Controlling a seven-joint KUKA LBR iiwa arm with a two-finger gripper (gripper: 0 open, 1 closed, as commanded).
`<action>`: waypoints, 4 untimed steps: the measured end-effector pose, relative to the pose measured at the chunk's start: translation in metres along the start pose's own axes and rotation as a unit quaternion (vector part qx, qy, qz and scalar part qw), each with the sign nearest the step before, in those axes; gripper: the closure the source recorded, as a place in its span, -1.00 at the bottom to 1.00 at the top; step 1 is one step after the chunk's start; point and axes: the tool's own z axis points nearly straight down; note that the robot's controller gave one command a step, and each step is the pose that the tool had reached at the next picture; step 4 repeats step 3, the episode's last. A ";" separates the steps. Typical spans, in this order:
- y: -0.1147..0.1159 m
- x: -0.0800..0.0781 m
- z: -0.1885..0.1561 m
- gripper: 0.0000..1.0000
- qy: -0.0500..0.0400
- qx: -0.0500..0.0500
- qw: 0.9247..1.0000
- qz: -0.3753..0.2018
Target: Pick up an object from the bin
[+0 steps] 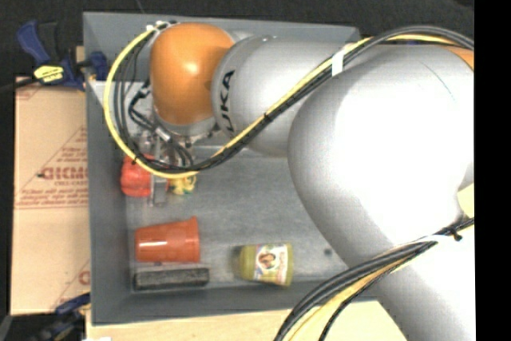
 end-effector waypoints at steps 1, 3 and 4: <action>-0.013 -0.005 0.026 -1.00 -0.016 -0.006 0.986 0.167; 0.002 -0.011 0.023 1.00 -0.008 0.003 0.999 -0.050; 0.002 -0.011 0.023 1.00 -0.008 0.003 0.999 -0.050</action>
Offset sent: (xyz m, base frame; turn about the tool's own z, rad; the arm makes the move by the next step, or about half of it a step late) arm 0.0044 0.0085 -0.0298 -0.1054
